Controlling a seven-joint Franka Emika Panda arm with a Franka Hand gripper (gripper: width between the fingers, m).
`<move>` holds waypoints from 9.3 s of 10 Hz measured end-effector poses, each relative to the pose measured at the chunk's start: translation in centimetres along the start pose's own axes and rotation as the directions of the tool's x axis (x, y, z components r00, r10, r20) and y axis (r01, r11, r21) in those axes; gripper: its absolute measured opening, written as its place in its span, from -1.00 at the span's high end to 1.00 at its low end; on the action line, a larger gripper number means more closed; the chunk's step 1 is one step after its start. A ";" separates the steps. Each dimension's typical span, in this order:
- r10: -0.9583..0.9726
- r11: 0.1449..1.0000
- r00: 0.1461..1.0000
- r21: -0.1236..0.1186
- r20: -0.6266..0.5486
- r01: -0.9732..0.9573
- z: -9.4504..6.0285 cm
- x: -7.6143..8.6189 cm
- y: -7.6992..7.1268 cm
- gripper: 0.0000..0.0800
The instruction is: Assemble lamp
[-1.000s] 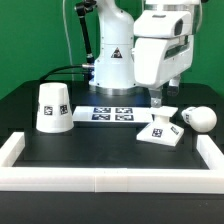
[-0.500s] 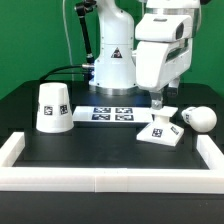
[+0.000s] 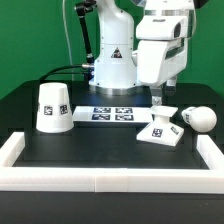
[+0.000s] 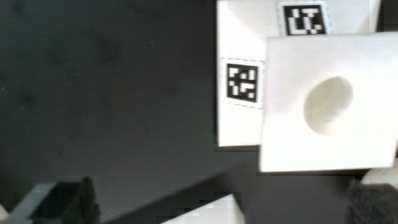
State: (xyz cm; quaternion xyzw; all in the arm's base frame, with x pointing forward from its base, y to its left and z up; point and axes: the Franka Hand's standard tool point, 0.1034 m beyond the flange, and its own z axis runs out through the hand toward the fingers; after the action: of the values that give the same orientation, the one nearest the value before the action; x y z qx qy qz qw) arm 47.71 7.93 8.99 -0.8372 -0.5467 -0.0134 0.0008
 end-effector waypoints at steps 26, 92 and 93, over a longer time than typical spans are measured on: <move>-0.005 1.000 1.000 0.020 -0.018 0.006 4.1 -1.4 -3.8 -0.33; 0.902 0.432 0.424 0.118 -0.082 -0.894 2.4 9.3 0.0 -0.75; 0.895 0.445 0.437 0.120 -0.085 -0.888 2.5 9.7 -1.2 -0.75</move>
Offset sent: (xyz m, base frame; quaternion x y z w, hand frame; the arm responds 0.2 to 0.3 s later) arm 0.0000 0.0000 0.0000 0.0000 0.0000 0.0000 1.0000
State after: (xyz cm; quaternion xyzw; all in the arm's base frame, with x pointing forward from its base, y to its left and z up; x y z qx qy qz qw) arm 50.62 17.35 6.75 -0.9960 -0.0230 -0.0523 0.0687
